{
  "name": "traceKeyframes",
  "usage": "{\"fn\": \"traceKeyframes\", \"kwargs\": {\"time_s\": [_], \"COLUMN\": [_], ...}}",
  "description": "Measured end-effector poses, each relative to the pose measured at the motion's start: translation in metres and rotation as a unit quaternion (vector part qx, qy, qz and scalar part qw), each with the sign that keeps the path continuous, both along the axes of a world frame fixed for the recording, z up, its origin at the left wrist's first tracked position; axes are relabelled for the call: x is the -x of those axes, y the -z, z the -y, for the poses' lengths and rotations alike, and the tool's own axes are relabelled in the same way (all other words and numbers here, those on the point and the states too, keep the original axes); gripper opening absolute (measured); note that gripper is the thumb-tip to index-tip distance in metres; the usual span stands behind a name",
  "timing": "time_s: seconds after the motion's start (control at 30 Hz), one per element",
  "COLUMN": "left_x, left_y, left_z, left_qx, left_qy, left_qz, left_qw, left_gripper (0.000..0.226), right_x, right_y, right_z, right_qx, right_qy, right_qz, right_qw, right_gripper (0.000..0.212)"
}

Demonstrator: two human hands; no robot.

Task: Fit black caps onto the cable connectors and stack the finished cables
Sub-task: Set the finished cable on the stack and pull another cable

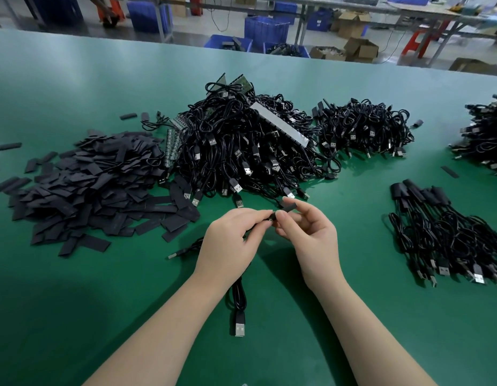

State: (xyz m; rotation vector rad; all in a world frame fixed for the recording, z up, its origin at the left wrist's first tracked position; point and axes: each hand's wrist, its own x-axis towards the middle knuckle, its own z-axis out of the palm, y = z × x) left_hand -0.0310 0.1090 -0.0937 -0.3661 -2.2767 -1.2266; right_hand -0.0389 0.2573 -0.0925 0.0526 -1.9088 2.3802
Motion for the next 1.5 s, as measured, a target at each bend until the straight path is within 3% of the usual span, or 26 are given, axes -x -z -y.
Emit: {"fn": "traceKeyframes", "kwargs": {"time_s": [0.33,0.97,1.33,1.5], "left_x": [0.0045,-0.0001,-0.0017,-0.0028], "left_y": [0.0042,0.0091,0.0097,0.0092], "left_z": [-0.0004,0.0014,-0.0008,-0.0003], "left_qx": [-0.025,-0.022,-0.029,0.015], "left_qy": [0.011,-0.002,-0.006,-0.012], "left_qz": [0.052,0.038,0.049,0.038], "left_qw": [0.998,0.999,0.998,0.999], "left_gripper": [0.023,0.02,0.017,0.019], "right_x": [0.0024,-0.0015,-0.0015,-0.0009], "right_y": [0.0025,0.0037,0.0023,0.0049], "right_z": [0.0006,-0.0025,-0.0024,-0.0009], "right_qx": [0.01,-0.028,0.006,-0.009], "right_qy": [-0.015,-0.027,-0.021,-0.014], "right_qz": [0.015,0.01,0.014,0.013], "right_qw": [1.0,0.999,1.0,1.0], "right_gripper": [0.029,0.017,0.023,0.02]}}
